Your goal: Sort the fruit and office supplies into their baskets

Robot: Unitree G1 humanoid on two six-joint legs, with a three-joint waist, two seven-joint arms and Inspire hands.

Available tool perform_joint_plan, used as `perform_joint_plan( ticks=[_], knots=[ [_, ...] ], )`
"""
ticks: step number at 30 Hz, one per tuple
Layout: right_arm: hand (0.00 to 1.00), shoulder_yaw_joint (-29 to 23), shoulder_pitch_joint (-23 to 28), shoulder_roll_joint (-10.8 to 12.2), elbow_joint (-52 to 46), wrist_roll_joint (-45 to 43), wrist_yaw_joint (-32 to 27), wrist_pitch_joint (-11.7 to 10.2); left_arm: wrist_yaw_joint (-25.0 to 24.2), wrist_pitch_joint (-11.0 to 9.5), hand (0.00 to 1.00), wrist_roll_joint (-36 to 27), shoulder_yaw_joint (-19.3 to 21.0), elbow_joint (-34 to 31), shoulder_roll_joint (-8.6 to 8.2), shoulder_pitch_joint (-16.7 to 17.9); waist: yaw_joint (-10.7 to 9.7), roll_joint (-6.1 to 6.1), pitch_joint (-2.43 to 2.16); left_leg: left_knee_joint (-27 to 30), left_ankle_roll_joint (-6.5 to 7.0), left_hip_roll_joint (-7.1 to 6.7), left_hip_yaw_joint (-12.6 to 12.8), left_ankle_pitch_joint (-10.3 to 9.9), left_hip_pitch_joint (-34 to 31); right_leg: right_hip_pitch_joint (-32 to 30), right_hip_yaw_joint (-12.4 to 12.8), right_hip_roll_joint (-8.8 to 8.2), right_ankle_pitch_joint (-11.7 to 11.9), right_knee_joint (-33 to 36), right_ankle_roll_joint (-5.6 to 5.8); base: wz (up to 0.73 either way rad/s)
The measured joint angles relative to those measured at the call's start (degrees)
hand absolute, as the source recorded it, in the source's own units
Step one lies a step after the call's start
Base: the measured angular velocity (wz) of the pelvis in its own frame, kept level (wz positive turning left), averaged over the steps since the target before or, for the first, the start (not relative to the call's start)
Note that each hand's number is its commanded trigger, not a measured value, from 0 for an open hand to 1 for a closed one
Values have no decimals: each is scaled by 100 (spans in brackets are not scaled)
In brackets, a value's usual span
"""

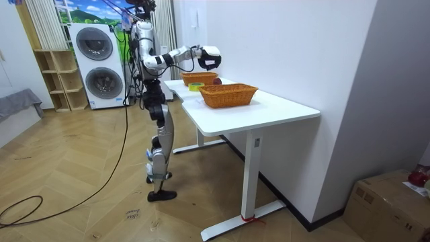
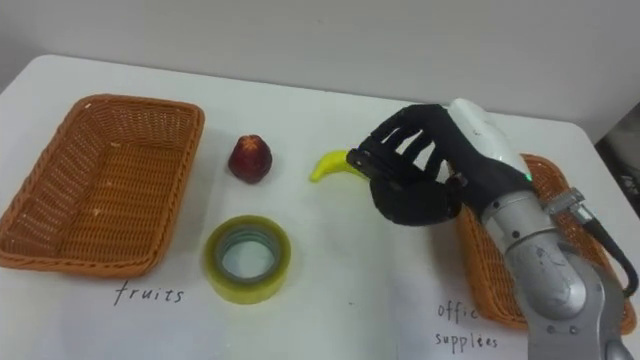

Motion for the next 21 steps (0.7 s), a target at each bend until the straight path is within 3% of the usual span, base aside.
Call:
perform_joint_plan(
  ticks=[12, 16, 21],
  knots=[
    [100, -385, -24, -19, 1, 6, -231, 8, -23, 46, 0, -2, 110, -2, -57, 161, -254, 15, -43, 2, 4, -3, 4, 4, 8, 14, -47, -9, 0, -5, 0, 0],
    [100, -521, -24, -186, 124, 37, -448, 21, -63, 44, 0, -52, 313, -1, -73, 157, -293, -22, -66, 6, 3, 10, 66, 3, 15, 11, -47, -6, 0, 3, 0, -3],
    [100, -786, -24, -301, 323, 409, -652, 38, -61, 42, 0, -95, 425, 8, -62, 141, -296, -50, -51, -16, 1, 20, 71, 1, 57, 29, -25, 7, 0, 4, 0, -2]
  ],
)
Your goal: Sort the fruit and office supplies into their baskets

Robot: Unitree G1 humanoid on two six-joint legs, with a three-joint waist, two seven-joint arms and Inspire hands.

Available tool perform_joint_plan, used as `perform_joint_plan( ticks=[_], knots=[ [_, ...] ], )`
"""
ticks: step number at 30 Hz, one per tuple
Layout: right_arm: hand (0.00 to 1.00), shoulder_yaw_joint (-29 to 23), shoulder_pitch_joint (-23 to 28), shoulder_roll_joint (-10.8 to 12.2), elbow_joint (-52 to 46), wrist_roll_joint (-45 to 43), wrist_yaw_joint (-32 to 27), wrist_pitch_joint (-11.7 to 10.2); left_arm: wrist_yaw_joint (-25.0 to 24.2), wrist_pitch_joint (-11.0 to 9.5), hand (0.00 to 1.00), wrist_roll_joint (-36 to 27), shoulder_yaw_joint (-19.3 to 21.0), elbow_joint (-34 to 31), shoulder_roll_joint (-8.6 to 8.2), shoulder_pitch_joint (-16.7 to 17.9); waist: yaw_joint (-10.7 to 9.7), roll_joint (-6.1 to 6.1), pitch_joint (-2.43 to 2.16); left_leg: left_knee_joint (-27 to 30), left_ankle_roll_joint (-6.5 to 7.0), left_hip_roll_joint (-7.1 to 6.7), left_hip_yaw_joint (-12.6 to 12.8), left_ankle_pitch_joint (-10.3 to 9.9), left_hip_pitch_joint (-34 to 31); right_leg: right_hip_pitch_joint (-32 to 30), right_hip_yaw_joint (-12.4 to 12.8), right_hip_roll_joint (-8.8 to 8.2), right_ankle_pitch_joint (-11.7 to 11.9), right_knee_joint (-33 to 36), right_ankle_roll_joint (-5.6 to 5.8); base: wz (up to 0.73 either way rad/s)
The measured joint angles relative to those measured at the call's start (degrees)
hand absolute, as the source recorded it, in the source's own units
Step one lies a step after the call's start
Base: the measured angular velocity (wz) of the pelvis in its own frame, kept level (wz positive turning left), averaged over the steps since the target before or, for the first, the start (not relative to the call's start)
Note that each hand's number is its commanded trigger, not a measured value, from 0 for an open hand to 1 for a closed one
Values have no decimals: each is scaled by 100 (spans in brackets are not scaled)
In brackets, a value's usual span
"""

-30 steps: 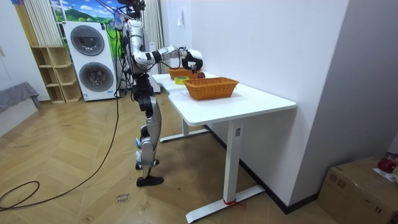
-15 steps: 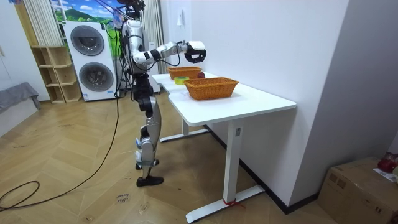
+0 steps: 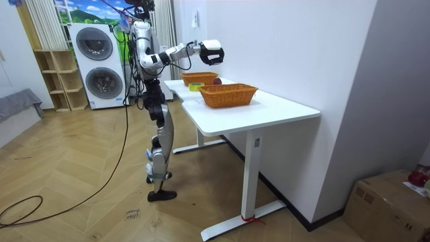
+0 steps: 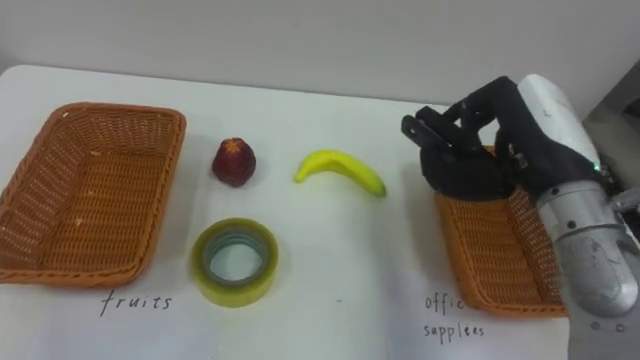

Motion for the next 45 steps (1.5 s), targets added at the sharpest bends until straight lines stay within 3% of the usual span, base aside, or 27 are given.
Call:
perform_joint_plan(
  ticks=[2, 5, 12, 18, 24, 36, 45],
  knots=[
    [100, -26, 0, -14, 110, 51, -100, 2, 2, 0, 0, -157, -1, -2, 0, 11, -5, -4, 7, -8, -1, 6, 25, -1, 11, -1, 20, 6, 0, 0, 0, -5],
    [100, -28, 0, -14, 215, 76, -216, 27, 27, 1, 0, -195, -2, -4, 0, -8, -38, -26, 58, -19, -2, 8, 54, -2, -2, -15, 26, 8, 0, 3, 0, 0],
    [100, -28, 0, -16, 423, 123, -434, 17, 59, 1, 0, -187, -26, -8, -2, -85, -122, -3, 73, -11, -2, 8, 72, -2, -13, -36, 55, 14, 0, -1, 0, 0],
    [100, -28, 0, -16, 771, 173, -446, -5, 74, -3, 0, -173, -111, -19, -3, -85, -146, 34, 65, -11, -2, 21, 165, -2, 38, -11, 151, 27, 0, -1, 0, -6],
    [100, -28, 0, -16, 855, 161, -446, -5, 76, -2, 0, -170, -119, -18, -4, -37, -261, 94, 23, -7, -4, 29, 182, -1, 45, -6, 144, 29, 2, 9, -3, -1],
    [100, -26, 60, -16, 1014, 200, -450, -2, 109, 2, 0, -173, -128, -38, -2, 44, -268, 69, 21, 0, -7, 45, 224, 0, 60, -7, 173, 40, 21, 10, -25, 0],
    [100, -20, 79, -17, 1660, 185, -463, 22, 107, 7, 0, -169, -184, -108, 23, 2, -259, 50, 16, -24, -7, 40, 242, -1, 39, -62, 199, 41, 21, 12, -24, 0]
  ],
)
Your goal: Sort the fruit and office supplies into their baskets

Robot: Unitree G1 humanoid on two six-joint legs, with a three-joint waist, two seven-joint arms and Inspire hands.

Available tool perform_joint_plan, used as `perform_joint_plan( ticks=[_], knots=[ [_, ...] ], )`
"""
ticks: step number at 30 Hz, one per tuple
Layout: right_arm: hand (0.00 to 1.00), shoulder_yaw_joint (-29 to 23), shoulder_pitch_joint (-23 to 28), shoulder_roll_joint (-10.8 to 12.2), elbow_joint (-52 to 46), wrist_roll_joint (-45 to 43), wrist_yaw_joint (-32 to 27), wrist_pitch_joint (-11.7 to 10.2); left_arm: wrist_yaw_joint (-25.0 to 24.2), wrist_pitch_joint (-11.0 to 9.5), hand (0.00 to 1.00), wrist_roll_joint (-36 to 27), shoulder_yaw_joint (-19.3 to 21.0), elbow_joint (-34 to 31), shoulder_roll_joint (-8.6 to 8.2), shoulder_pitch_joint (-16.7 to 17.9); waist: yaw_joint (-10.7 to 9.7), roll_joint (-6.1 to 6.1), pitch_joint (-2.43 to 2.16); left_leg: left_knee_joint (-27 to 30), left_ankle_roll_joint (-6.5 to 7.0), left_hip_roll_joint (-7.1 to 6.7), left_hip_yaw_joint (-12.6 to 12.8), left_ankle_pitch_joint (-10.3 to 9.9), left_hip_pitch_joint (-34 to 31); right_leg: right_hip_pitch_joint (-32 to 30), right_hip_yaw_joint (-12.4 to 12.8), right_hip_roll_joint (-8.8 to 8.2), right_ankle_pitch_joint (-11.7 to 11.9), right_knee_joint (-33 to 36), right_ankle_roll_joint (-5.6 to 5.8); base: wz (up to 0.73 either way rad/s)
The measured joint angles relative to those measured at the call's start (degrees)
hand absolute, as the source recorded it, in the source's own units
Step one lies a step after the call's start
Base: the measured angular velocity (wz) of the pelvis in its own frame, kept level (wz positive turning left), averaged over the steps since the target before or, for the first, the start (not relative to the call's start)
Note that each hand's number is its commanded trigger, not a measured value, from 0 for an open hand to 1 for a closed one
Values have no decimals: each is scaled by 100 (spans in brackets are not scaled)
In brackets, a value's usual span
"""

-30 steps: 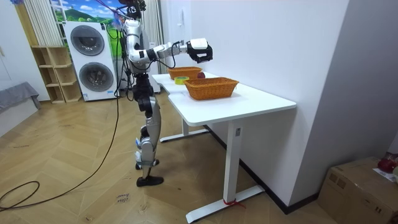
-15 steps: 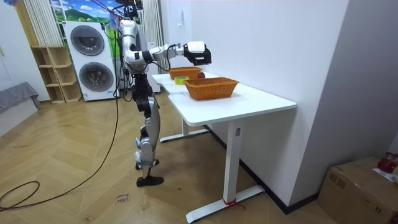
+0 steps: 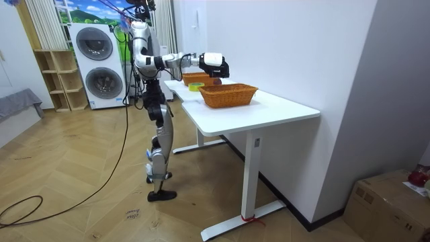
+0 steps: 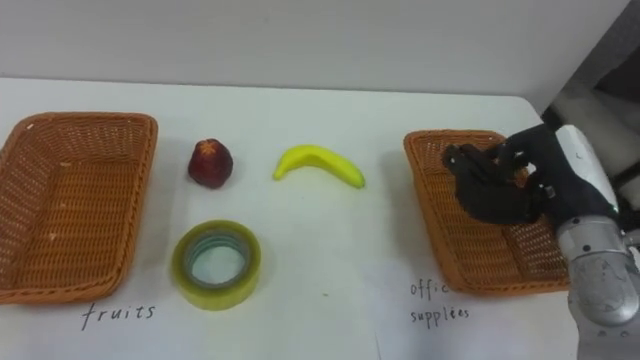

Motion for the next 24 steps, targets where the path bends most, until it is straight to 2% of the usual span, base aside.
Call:
perform_joint_plan(
  ticks=[4, 11, 14, 21, 22, 23, 24],
  knots=[
    [100, 0, 51, 0, 124, -10, 1, 141, 0, 20, 0, 5, 6, -49, 0, 7, 4, 5, 3, -15, 0, 4, 17, 0, -36, -94, 39, 6, -1, 66, 1, -6],
    [100, 2, 68, 0, 352, -62, 9, 158, 2, 28, 0, -47, 22, -190, 15, 40, 3, -47, -23, 6, 2, 4, 54, 0, -83, -152, 63, 3, 0, 78, 1, -3],
    [100, 55, 68, 1, 456, -147, 62, 210, 2, 27, 0, -233, 20, -193, 16, 40, 0, -46, -21, 6, 2, 6, 63, 0, -82, -155, 76, 4, 0, 79, 1, -2],
    [100, 217, 67, 1, 516, -681, 215, 324, 2, 35, 0, -238, 11, -257, 18, 115, -8, -46, -18, 10, 2, 4, 61, 0, -72, -137, 76, 4, 0, 82, 1, 0],
    [71, 217, 66, 0, 537, -678, 227, 333, 2, 35, 0, -238, 10, -272, 27, 110, -3, -55, -15, 11, 2, 3, 51, 0, -72, -136, 69, 1, 0, 82, 1, 0],
    [59, 217, 66, 1, 549, -672, 239, 333, 2, 34, 0, -238, 10, -280, 34, 110, -2, -64, -11, 11, 2, 3, 46, 0, -73, -136, 66, 1, 0, 82, 1, 0],
    [25, 219, 67, 1, 573, -671, 254, 333, 2, 34, 0, -239, 9, -296, 45, 110, -2, -82, 1, 11, 2, 3, 38, 0, -75, -136, 62, 1, 0, 82, 1, 0]
  ],
)
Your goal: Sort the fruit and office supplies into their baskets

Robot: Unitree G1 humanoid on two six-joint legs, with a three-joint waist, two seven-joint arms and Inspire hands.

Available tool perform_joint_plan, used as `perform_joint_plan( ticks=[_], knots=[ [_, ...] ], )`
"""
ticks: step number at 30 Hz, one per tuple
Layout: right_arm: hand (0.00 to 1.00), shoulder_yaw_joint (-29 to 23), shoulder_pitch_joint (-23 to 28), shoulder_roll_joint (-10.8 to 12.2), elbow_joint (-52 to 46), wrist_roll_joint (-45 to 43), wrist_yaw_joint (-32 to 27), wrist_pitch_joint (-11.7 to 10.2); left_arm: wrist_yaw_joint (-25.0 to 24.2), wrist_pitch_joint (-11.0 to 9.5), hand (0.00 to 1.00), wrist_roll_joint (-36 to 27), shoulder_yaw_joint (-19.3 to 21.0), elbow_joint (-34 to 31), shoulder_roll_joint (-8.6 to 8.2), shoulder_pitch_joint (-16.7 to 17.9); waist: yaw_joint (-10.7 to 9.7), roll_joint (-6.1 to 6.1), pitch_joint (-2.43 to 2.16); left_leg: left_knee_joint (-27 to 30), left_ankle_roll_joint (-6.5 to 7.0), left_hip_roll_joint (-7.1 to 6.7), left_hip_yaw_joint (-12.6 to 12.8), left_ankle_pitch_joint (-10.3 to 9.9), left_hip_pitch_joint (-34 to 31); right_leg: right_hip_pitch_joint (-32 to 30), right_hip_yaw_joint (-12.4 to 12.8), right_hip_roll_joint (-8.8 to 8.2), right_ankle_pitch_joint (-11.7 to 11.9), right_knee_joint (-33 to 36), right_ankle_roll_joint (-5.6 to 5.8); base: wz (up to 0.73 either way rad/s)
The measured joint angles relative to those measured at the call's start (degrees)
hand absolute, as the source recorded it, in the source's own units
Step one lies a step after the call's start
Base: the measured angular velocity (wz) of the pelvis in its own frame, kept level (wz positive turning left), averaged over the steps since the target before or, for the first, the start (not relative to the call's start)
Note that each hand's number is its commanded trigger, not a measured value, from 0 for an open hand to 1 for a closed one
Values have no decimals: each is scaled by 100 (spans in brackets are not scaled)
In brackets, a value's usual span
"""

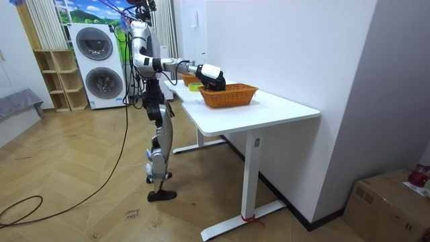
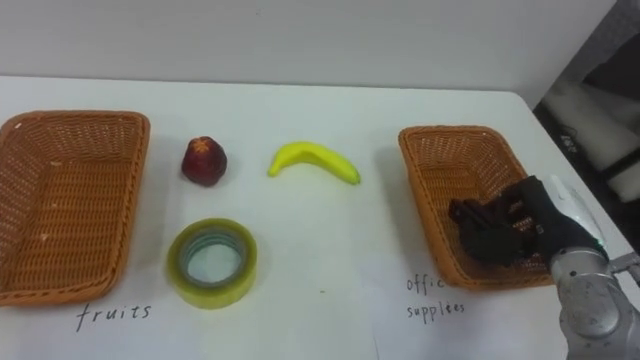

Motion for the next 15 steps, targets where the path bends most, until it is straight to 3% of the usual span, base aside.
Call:
perform_joint_plan(
  ticks=[2, 15],
  knots=[
    [0, 0, 0, 0, 28, -1, 1, 0, 0, -1, 0, 0, -1, -12, 11, 0, 0, -18, 14, 0, 0, 0, -6, 0, -5, -3, -4, 0, 0, -1, 0, 0],
    [0, -1, -1, 1, 32, -204, 86, 14, 19, -1, 0, 1, -53, -125, 34, 40, 3, -5, 35, -4, 0, 0, -1, -1, -6, -5, 12, 5, 0, -2, 0, 0]
  ],
)
